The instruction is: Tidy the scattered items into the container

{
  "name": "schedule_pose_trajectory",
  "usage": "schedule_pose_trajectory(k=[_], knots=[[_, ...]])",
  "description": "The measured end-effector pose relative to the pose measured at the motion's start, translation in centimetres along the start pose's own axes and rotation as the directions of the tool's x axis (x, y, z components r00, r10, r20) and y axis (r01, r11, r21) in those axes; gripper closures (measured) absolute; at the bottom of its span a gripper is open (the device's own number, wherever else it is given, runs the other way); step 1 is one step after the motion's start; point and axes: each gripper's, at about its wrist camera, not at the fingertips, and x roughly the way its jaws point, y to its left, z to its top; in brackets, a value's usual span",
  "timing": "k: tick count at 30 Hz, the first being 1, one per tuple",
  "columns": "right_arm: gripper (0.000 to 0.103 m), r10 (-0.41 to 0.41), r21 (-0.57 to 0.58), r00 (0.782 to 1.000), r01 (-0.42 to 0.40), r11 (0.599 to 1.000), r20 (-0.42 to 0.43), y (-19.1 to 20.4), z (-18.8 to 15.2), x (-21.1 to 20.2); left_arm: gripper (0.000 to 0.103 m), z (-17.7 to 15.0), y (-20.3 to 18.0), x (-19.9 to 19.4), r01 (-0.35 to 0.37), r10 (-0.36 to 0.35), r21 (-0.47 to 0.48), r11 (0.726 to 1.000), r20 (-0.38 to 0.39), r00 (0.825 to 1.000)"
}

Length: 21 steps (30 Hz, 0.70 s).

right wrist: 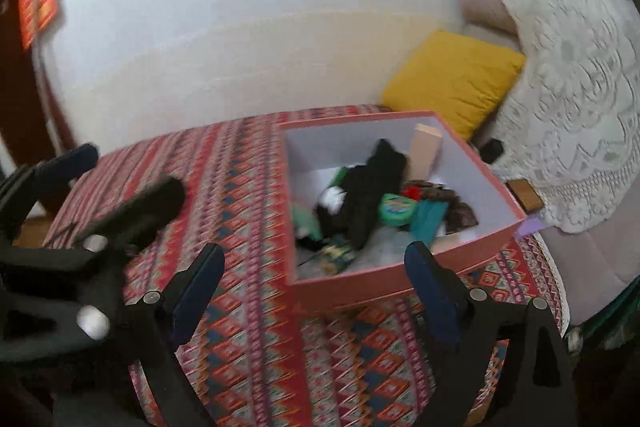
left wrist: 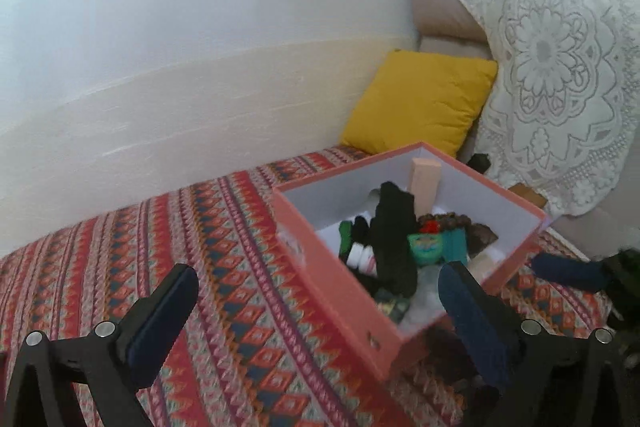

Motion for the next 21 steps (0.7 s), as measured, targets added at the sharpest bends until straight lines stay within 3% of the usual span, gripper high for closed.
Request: schedule_pose_trajectory(k=[3,9,13,21], knots=[[0.009,0.006,-0.009,1.0,-0.006,1.0,0.001,3.3,-1.7,-1.3,0.003,-1.5,0.9,-2.4,-0.003,0.003,-0.012,1.0,0.002,1.0],[0.009,-0.093,0.0,0.996,0.093,0.996,0.018,7.7,-6.1,-4.7,0.003,-5.2,2.9,-6.4,0.001,-0.002,-0.057,0.998,-0.01,1.0],[0.009,-0.15,0.037,0.989,0.149,0.988,0.016,8.7,-9.1,-7.0,0.002,-7.7,3.7,-8.8,-0.001,0.0,-0.078,0.997,-0.004,1.0],[0.009,-0.242,0.104,0.97,0.238,0.966,0.021,9.3,-13.4,-11.3,0.001,-10.3,1.7,-13.5,0.048,-0.048,-0.004,0.999,0.041,0.998]])
